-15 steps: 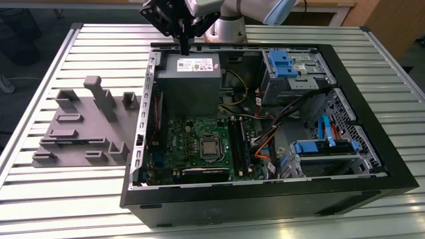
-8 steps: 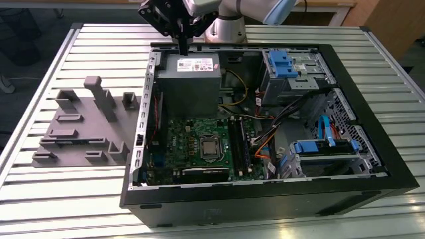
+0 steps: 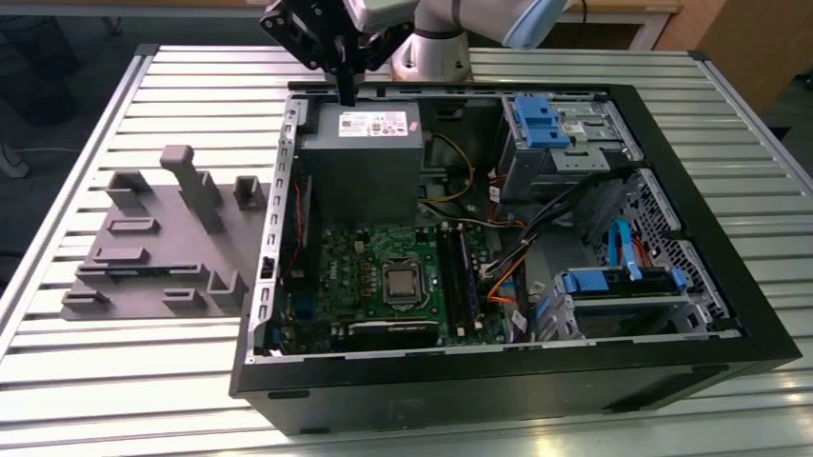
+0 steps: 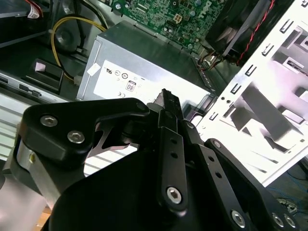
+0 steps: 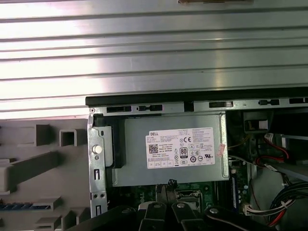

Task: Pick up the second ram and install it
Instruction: 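Reach for the second ram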

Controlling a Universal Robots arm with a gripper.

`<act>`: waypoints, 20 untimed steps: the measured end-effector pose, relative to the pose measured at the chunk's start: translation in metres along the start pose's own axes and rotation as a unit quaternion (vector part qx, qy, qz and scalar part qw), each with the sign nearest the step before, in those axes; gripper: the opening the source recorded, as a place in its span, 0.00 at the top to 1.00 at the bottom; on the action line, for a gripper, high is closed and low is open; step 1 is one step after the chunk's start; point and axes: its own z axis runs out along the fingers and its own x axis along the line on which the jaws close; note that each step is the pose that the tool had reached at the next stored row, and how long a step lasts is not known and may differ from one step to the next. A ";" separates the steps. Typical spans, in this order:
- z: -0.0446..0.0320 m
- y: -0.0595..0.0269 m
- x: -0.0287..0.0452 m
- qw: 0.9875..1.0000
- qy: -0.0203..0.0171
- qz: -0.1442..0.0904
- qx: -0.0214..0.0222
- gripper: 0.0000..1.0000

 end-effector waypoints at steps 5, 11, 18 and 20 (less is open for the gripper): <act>0.0001 -0.0002 0.0026 1.000 0.000 0.000 0.000 0.89; 0.0002 -0.0007 0.0081 1.000 0.000 0.000 0.000 0.89; 0.0003 -0.0013 0.0168 1.000 0.000 0.000 0.000 0.89; 0.0004 -0.0014 0.0182 1.000 0.000 0.000 0.000 0.89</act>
